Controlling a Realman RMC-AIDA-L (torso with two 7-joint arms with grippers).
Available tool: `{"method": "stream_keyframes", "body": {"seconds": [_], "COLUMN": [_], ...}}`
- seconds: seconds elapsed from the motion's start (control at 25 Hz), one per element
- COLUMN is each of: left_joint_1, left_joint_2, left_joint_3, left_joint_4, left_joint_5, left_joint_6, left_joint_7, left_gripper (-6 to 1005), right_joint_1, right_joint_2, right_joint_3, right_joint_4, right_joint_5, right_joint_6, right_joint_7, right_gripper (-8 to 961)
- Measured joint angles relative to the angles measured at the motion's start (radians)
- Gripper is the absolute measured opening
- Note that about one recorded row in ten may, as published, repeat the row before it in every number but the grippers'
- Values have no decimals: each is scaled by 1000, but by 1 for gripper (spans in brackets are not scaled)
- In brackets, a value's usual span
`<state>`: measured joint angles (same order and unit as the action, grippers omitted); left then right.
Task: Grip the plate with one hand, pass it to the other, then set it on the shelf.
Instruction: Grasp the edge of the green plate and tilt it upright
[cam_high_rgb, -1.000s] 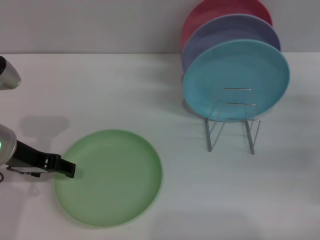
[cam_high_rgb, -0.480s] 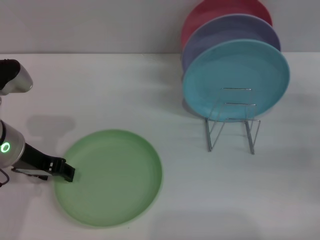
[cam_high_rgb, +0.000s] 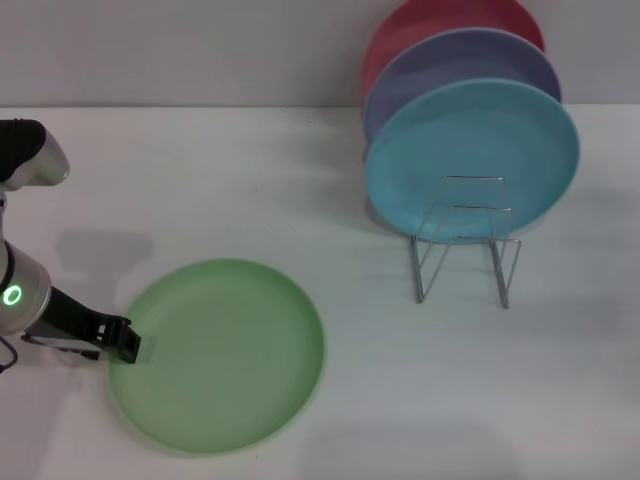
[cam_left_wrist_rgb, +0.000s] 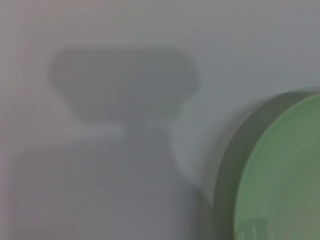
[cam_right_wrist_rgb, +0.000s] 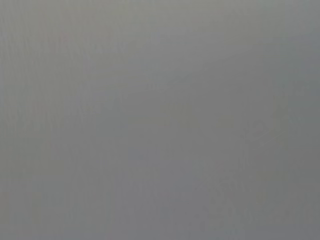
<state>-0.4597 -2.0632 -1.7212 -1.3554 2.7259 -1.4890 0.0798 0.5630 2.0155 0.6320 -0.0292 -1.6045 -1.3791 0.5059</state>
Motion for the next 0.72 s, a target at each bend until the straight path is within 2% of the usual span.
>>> {"method": "stream_keyframes", "body": {"seconds": [0.36, 0.64, 0.68, 0.72], "left_joint_1": [-1, -1, -1, -1], "left_joint_2": [1, 2, 2, 2], "left_joint_3": [14, 20, 23, 24], "left_joint_4": [-1, -2, -1, -1], "left_joint_5": [0, 0, 0, 0], "left_joint_6": [8, 10, 13, 14], "left_joint_7": [0, 0, 0, 0], "left_gripper": [358, 357, 312, 312], "right_joint_1": [0, 0, 1, 2], "right_joint_2": [0, 0, 0, 0], "right_joint_3": [0, 0, 0, 0], "right_joint_4": [-2, -2, -2, -1], "right_joint_5": [0, 0, 0, 0], "right_joint_6": [0, 0, 0, 0], "right_joint_7": [11, 11, 11, 11], "right_gripper": [722, 722, 722, 722]}}
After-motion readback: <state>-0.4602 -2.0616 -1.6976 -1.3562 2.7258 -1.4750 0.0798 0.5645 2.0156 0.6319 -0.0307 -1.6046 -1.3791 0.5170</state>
